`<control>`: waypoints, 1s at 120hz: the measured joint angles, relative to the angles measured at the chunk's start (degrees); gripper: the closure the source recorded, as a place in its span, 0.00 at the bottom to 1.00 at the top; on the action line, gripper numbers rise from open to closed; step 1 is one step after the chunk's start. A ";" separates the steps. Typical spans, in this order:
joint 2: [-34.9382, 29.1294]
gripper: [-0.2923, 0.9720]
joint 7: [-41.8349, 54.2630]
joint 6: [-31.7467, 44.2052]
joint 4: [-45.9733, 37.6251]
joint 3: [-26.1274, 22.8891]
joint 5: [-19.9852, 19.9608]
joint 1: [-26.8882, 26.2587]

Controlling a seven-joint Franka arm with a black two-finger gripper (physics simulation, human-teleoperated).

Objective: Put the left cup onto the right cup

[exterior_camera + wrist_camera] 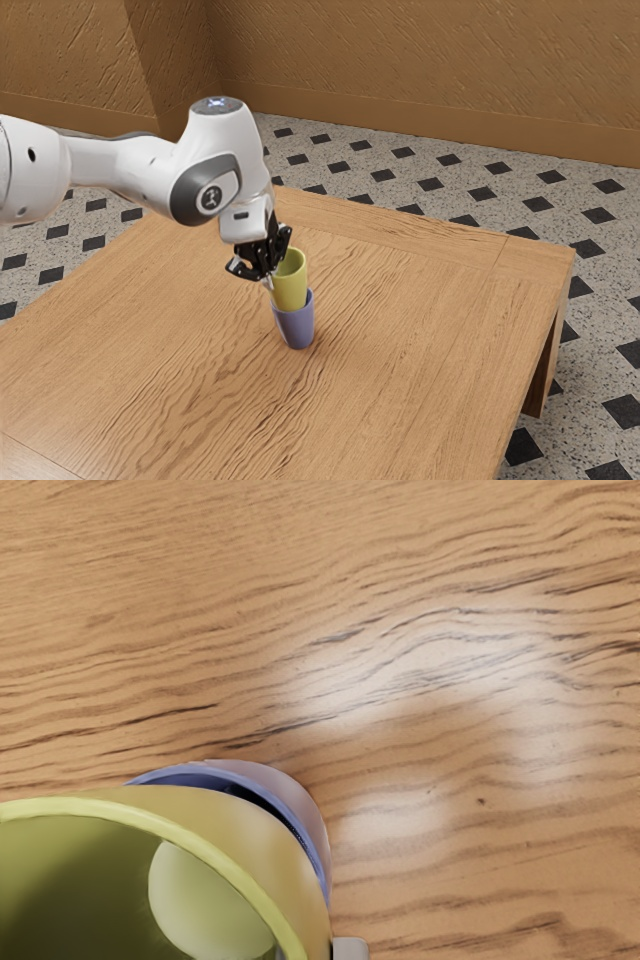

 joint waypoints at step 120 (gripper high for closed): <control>0.37 0.36 -0.12 0.57 0.02 0.00 1.22 0.09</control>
